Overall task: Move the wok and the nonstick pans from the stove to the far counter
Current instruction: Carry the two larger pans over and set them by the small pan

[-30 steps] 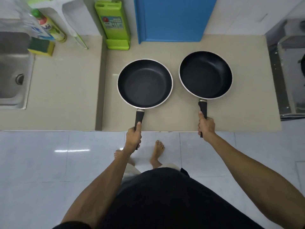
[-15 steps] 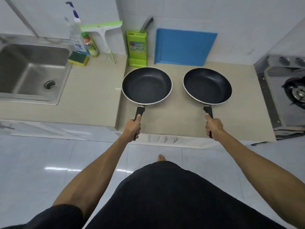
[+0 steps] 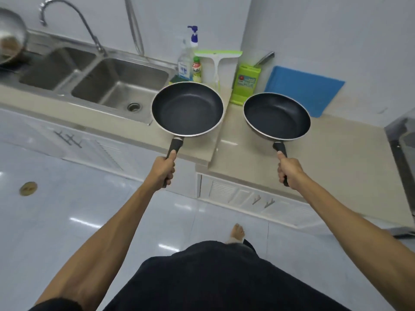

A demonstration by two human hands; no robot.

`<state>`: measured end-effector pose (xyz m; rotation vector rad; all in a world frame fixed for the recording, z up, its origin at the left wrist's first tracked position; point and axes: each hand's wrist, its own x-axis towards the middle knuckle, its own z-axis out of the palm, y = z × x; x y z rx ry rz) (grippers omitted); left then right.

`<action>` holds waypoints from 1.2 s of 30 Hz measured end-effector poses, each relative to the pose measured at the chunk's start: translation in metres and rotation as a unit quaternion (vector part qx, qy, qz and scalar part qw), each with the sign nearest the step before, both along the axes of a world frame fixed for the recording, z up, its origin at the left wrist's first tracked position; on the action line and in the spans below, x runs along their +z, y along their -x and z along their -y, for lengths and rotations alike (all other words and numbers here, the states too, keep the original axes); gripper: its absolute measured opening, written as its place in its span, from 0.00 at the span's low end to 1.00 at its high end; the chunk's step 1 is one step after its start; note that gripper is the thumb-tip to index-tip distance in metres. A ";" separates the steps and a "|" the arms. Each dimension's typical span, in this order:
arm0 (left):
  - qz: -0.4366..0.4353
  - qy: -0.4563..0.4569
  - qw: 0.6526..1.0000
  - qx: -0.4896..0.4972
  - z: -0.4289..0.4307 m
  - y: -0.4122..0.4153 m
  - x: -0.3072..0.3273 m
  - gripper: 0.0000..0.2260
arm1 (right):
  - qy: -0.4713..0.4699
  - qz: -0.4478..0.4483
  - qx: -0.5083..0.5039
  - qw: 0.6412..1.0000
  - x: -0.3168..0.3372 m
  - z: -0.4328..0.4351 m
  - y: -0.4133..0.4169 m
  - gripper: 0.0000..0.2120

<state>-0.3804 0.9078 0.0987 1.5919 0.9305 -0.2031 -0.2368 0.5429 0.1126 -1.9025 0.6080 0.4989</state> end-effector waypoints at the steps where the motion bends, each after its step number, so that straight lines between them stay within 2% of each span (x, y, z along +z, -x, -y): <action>1: 0.000 -0.011 1.000 0.015 -0.016 0.013 0.001 0.20 | -0.005 0.002 0.016 1.000 0.002 -0.019 0.006 0.21; 8: 0.004 -0.022 0.992 0.123 -0.104 0.079 0.013 0.20 | -0.019 0.003 0.138 0.990 0.014 -0.152 0.032 0.21; 16: -0.002 -0.033 0.972 0.235 -0.220 0.127 0.008 0.21 | -0.006 0.029 0.244 0.969 0.008 -0.336 0.019 0.21; 27: 0.013 -0.043 0.925 0.377 -0.423 0.151 0.020 0.21 | 0.025 0.046 0.404 0.913 0.010 -0.624 -0.003 0.23; 36: -0.004 -0.068 0.901 0.429 -0.580 0.195 0.020 0.20 | 0.011 0.042 0.474 0.880 0.005 -0.830 0.016 0.22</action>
